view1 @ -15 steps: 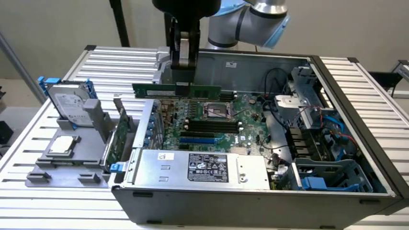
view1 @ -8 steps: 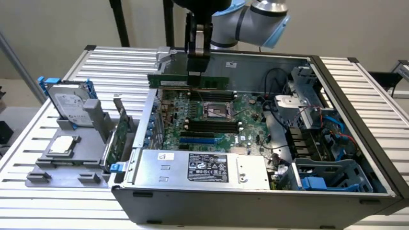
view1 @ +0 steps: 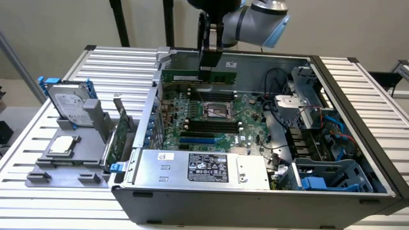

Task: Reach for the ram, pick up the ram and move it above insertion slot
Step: 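Pick up the ram and move it above insertion slot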

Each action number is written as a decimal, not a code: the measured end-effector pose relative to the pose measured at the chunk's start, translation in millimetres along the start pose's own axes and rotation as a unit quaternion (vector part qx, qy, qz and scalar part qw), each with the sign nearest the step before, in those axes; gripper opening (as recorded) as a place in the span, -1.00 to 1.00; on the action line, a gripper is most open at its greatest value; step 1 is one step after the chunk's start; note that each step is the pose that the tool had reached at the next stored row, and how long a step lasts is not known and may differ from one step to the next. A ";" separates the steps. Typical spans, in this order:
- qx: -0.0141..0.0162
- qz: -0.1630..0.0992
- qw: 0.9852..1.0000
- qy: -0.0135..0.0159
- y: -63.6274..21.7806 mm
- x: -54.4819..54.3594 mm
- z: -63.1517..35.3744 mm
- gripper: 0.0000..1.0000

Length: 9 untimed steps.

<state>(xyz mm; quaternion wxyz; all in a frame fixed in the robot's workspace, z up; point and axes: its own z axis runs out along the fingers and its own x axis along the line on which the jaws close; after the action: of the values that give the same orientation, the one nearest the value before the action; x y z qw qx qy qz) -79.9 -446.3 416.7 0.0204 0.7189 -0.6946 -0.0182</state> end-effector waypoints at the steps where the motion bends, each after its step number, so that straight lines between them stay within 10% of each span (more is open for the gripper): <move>1: 0.000 0.000 1.000 0.000 -2.7 -3.5 1.4 -0.73; 9: 0.000 0.000 1.000 0.000 -34.3 -17.0 14.1 -0.73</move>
<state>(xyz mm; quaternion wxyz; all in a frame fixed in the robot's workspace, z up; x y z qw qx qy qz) -47.1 -428.1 400.7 0.0205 0.7189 -0.6946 -0.0182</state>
